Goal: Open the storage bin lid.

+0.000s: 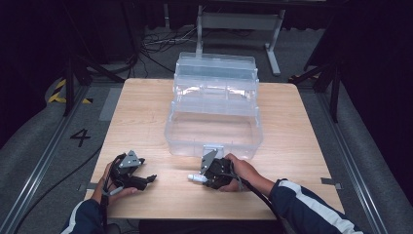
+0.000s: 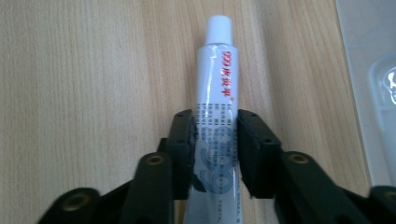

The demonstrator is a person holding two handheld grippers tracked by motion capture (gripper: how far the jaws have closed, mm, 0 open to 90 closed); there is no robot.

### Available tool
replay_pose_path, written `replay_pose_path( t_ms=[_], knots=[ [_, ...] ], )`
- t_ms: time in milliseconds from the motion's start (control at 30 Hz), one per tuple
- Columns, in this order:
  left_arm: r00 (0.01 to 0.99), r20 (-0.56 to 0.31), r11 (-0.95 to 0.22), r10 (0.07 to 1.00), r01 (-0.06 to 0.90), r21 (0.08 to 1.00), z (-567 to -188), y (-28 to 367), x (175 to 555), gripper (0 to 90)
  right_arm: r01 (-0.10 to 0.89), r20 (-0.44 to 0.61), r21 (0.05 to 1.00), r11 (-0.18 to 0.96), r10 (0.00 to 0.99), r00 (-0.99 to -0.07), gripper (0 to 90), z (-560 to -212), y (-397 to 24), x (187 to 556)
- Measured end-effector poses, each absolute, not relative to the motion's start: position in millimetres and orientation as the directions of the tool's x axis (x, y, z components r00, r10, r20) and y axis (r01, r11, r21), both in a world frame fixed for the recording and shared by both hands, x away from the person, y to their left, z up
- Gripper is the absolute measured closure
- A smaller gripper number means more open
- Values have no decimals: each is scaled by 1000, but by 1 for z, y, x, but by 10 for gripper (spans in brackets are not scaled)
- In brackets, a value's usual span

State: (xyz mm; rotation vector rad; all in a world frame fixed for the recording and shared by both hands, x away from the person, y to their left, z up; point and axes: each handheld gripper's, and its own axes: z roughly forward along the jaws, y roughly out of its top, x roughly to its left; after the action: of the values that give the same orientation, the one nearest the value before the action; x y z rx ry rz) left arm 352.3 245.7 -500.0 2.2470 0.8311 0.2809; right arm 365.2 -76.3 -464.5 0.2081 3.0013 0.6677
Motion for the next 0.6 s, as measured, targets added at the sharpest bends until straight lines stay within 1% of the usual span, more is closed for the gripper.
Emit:
replay_pose_path(
  t_ms=[167,267,367,467,600],
  knots=[
    [768,-41,-538,639,484,690,-500,245,352,206,129,10,397,909,136,-991,692,-463,-82,366],
    [768,-42,-538,639,485,689,-500,245,353,204,127,11,388,913,134,-991,684,-463,-83,366],
    [769,-44,-538,638,486,689,-500,245,353,204,112,6,366,924,118,-993,625,-462,-80,366],
    [769,-45,-538,637,486,689,-500,245,353,204,96,-8,352,931,105,-994,600,-461,-75,365],
    [769,-45,-538,637,486,689,-500,245,353,204,101,21,368,924,101,-995,621,-462,-70,366]
  ],
)
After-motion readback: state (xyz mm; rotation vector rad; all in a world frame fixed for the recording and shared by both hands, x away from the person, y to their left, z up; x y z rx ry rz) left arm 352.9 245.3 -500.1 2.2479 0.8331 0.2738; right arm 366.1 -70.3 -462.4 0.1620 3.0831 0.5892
